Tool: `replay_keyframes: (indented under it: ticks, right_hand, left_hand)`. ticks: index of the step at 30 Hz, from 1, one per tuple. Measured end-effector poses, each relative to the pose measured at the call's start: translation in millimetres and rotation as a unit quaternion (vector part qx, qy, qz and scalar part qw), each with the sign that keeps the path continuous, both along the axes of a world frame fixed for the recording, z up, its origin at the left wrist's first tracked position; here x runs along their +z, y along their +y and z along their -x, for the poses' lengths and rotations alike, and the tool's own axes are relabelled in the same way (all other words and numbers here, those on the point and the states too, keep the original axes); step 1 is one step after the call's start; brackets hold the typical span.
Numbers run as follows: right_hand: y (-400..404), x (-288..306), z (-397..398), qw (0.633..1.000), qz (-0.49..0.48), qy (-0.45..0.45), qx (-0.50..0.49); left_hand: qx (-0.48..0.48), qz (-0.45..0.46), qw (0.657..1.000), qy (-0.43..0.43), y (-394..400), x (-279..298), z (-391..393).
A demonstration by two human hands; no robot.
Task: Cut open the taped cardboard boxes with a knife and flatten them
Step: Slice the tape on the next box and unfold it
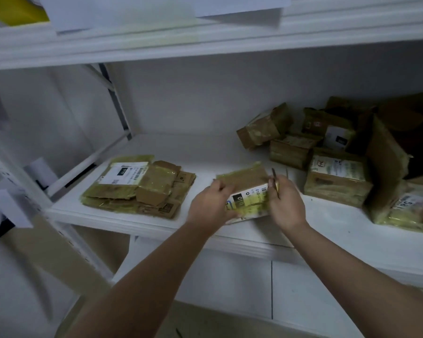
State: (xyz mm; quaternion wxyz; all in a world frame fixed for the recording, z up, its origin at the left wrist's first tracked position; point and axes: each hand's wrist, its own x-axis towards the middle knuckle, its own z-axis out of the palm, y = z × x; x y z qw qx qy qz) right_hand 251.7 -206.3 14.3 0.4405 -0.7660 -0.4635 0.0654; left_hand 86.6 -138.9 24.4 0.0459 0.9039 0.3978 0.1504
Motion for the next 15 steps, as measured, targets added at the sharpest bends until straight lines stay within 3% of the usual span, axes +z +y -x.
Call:
replay_keyframes:
  ticks: [5, 8, 13, 15]
  right_hand:
    - [-33, 1, 15, 0.998, 0.047, -0.039, 0.028]
    - [-55, 2, 23, 0.998, 0.052, -0.012, 0.047]
    - [-80, -4, 23, 0.99, 0.104, 0.018, -0.096]
    - [-86, -6, 21, 0.984, 0.138, 0.035, -0.107]
  left_hand:
    - [-0.055, -0.06, 0.995, 0.049, -21, 9, 18]
    - [-0.074, -0.073, 0.992, 0.065, -29, 12, 19]
    - [-0.068, -0.057, 0.995, 0.056, -38, 8, 20]
    - [-0.053, -0.056, 0.996, 0.052, -44, 7, 17]
